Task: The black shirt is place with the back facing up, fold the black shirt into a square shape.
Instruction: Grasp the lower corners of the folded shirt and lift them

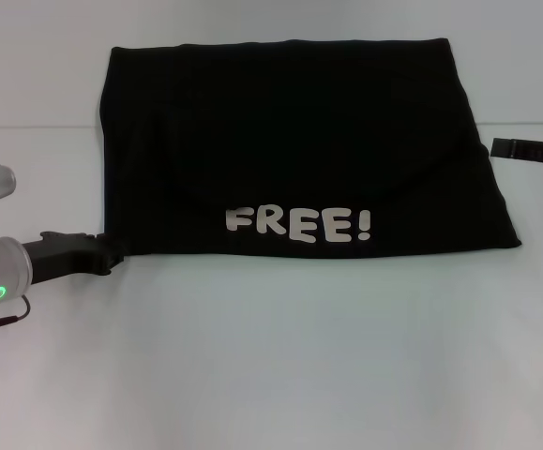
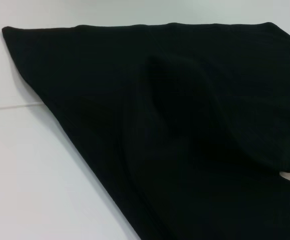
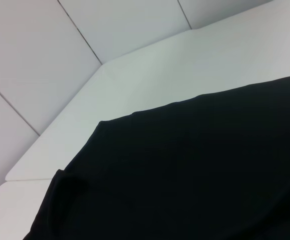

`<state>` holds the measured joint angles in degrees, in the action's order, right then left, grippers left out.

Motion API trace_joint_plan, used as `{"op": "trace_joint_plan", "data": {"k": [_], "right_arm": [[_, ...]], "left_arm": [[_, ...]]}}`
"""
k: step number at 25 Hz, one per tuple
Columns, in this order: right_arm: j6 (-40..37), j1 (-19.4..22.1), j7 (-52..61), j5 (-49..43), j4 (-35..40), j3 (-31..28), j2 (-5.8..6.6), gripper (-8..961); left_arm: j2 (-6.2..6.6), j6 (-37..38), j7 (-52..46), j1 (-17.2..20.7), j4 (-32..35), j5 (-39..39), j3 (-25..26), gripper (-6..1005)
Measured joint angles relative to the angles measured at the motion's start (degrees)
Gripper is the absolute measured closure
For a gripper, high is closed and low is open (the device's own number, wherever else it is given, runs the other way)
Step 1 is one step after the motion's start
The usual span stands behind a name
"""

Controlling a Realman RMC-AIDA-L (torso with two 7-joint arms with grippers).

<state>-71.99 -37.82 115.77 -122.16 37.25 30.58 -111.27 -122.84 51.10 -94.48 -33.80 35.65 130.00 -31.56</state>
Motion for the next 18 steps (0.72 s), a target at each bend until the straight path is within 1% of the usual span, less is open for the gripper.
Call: {"op": "trace_joint_plan", "data": {"k": [3, 8, 14, 18], "right_arm": [[-0.02, 0.11, -0.01, 0.0, -0.02, 0.0, -0.06, 426], [-0.07, 0.13, -0.05, 0.0, -0.06, -0.08, -0.08, 428], [0.13, 0.12, 0.1, -0.28, -0.08, 0.28, 0.06, 431], [0.31, -0.07, 0.67, -2.55, -0.08, 0.49, 0.43, 432]], "left_arm": [[0.06, -0.01, -0.04, -0.23, -0.06, 0.04, -0.04, 689], [0.14, -0.73, -0.46, -0.75, -0.34, 0.38, -1.15, 917], [0.23, -0.92, -1.23, -1.07, -0.05, 0.57, -1.41, 963], [0.31, 1.32, -2.96, -0.25, 2.29, 0.61, -1.27, 993]]}}
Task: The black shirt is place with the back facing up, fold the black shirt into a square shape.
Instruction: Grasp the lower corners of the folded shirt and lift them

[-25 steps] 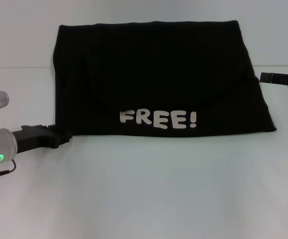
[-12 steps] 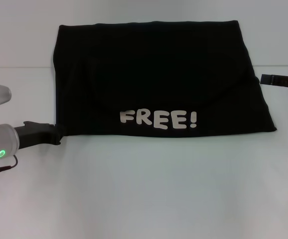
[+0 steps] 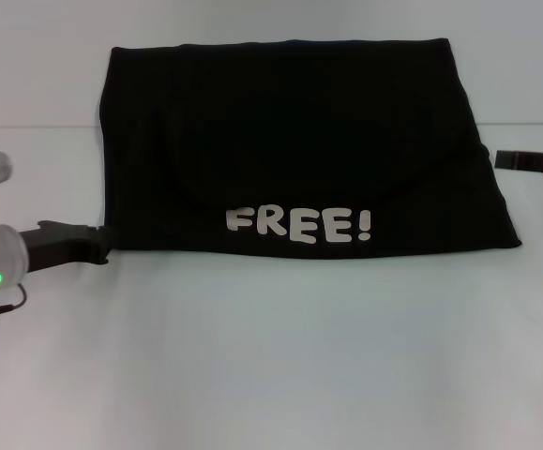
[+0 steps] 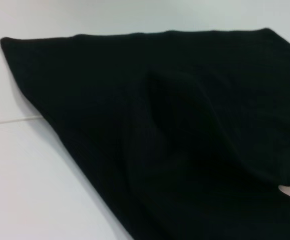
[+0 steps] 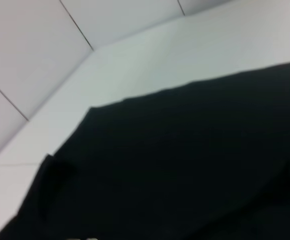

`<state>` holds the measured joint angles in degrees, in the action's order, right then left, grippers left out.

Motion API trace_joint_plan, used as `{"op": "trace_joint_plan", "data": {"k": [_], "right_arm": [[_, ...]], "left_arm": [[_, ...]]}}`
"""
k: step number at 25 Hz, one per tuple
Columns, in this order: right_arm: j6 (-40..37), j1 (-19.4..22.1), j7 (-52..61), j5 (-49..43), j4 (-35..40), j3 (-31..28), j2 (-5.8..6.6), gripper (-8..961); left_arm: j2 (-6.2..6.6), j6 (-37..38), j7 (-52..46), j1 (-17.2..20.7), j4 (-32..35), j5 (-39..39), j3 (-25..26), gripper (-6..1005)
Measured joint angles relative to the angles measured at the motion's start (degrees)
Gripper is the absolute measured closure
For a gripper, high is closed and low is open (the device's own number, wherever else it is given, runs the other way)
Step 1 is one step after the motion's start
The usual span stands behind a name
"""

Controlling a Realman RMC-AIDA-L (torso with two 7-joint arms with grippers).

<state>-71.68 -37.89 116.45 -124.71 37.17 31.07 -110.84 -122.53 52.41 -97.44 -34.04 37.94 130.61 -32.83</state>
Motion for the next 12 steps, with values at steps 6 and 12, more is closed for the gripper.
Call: {"op": "trace_joint_plan", "data": {"k": [6, 12], "right_arm": [[1.65, -0.3, 2.79, -4.42, 0.03, 0.04, 0.26, 434], [2.76, -0.6, 5.83, -8.42, -0.02, 0.05, 0.27, 433]], "left_arm": [[0.1, 4.51, -1.86, 1.94, 4.29, 0.04, 0.06, 1000], [0.18, 6.64, -1.95, 2.38, 5.2, 1.13, 0.05, 1001]]}}
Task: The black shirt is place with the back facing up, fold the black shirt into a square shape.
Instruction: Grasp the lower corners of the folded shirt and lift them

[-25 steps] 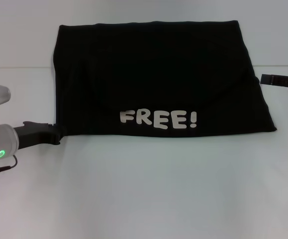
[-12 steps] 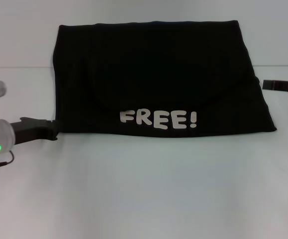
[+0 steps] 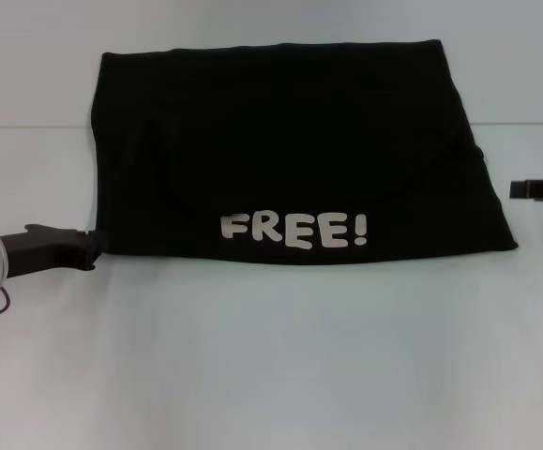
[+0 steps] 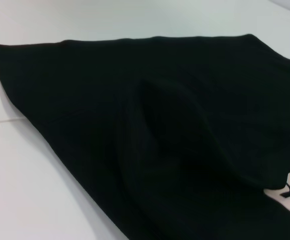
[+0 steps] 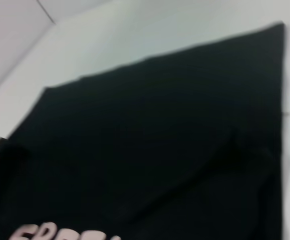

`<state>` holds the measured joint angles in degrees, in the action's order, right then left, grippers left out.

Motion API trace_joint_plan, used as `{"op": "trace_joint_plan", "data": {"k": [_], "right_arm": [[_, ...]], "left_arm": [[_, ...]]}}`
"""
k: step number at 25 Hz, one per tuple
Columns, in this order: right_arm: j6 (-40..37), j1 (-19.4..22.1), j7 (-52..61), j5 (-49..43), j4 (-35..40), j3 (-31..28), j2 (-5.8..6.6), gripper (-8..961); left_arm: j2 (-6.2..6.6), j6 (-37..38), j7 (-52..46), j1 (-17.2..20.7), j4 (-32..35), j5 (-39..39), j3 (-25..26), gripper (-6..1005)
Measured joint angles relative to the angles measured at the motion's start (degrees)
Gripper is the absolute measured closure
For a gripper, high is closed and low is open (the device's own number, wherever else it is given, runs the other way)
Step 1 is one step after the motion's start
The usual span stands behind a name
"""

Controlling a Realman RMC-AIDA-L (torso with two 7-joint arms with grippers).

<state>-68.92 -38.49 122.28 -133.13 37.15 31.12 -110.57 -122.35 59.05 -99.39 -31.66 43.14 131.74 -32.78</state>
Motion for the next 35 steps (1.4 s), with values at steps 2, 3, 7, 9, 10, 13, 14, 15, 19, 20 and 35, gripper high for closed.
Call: {"op": "trace_joint_plan", "data": {"k": [2, 3, 7, 9, 10, 13, 14, 15, 19, 20, 35], "right_arm": [[0.64, -0.66, 0.84, -2.67, -0.09, 0.04, -0.31, 433], [1.09, -0.98, 0.96, -3.75, -0.12, 0.07, -0.59, 433], [4.3, -2.24, 0.9, -7.01, -1.1, 0.42, -1.7, 433], [5.82, -2.74, 0.71, -7.33, -2.21, 1.34, -1.9, 433], [6.65, -2.98, 0.71, -7.34, -2.8, 2.05, -1.97, 432], [8.47, -3.57, 0.83, -7.35, -4.02, 3.48, -2.13, 432], [8.8, -3.76, 0.76, -7.31, -4.31, 3.63, -2.15, 431], [9.1, -3.93, 0.66, -7.25, -4.53, 3.64, -2.17, 431], [11.21, -4.71, 0.61, -7.22, -6.19, 3.68, -2.25, 430], [11.84, -4.89, 0.6, -7.2, -6.65, 3.68, -2.25, 456], [13.11, -4.78, -4.01, -3.66, -9.23, 3.13, -2.87, 848]], "left_arm": [[0.01, 0.0, 0.0, 0.01, 0.01, 0.21, -0.04, 1001], [0.01, -0.03, 0.01, 0.02, -0.02, 0.22, -0.08, 1001], [0.0, -0.15, 0.08, 0.03, -0.21, 0.25, -0.1, 1001], [0.0, -0.19, 0.1, 0.02, -0.23, 0.26, -0.1, 1001], [0.0, -0.27, 0.11, 0.02, -0.24, 0.27, -0.1, 1001], [0.0, -0.4, 0.12, 0.02, -0.25, 0.31, -0.1, 1000], [0.0, -0.4, 0.12, 0.02, -0.25, 0.31, -0.1, 1000], [0.0, -0.46, 0.13, -0.05, -0.25, 0.35, -0.09, 1000], [0.0, -0.52, 0.14, -0.24, -0.25, 0.36, -0.09, 1000], [0.01, -0.54, 0.16, -0.32, -0.25, 0.36, -0.09, 1000], [0.18, -1.21, 0.26, -0.52, -0.36, 0.36, -0.09, 1001]]}}
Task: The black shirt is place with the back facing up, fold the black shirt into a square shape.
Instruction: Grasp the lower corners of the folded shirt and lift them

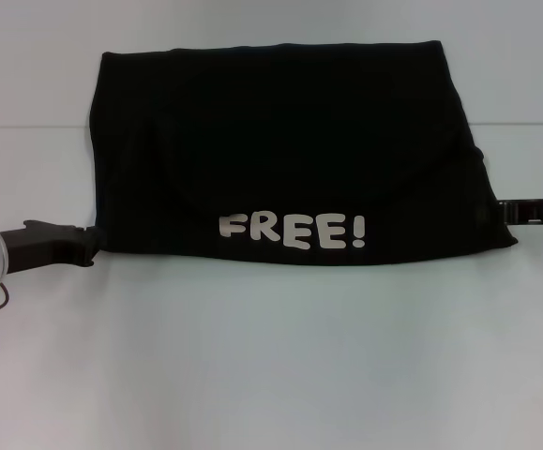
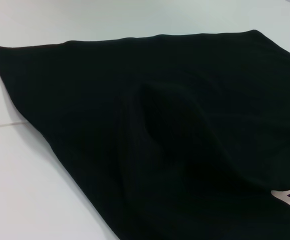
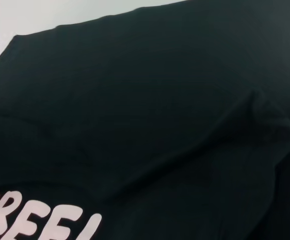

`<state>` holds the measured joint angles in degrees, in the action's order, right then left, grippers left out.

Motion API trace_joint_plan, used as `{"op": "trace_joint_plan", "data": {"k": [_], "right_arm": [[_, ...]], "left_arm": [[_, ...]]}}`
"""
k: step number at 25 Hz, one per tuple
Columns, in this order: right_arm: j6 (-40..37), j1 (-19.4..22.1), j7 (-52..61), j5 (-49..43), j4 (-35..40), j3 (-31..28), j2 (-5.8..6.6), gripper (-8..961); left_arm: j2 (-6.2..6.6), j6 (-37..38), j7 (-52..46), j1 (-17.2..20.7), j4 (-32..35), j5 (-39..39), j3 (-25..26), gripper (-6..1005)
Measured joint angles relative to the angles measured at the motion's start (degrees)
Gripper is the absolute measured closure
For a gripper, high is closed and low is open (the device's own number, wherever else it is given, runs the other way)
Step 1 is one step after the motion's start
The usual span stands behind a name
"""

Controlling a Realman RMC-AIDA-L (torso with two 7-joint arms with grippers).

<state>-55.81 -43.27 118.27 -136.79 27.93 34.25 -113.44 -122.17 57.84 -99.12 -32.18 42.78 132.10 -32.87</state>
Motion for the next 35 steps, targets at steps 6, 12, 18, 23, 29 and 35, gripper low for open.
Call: {"op": "trace_joint_plan", "data": {"k": [6, 12, 18, 23, 29, 35], "right_arm": [[-1.38, 2.03, -1.02, 1.91, 0.85, -0.05, 0.14, 906], [-6.71, 6.47, -3.32, 6.44, 4.75, -0.15, 0.31, 907], [-13.12, 9.67, -4.05, 7.76, 7.08, -0.15, 0.59, 907], [-19.62, 12.94, -5.05, 7.81, 10.55, -0.16, -0.41, 906], [-26.47, 18.05, -5.95, 7.85, 15.61, -0.37, -2.54, 907], [-32.09, 22.2, -9.3, 7.81, 17.65, -3.67, -3.66, 907]], "left_arm": [[0.01, 1.09, -0.64, 0.33, 0.59, 0.0, 0.18, 1001], [0.18, 8.65, -2.19, 1.93, 3.22, -0.03, 0.76, 1001], [0.65, 16.76, -2.73, 3.36, 4.94, 0.0, 1.93, 1000], [1.16, 25.94, -2.73, 4.31, 6.78, 1.12, 4.72, 1000], [1.86, 32.03, -2.26, 5.21, 7.83, 3.72, 8.5, 1001], [2.65, 36.09, -2.03, 5.41, 8.04, 6.13, 10.78, 1001]]}}
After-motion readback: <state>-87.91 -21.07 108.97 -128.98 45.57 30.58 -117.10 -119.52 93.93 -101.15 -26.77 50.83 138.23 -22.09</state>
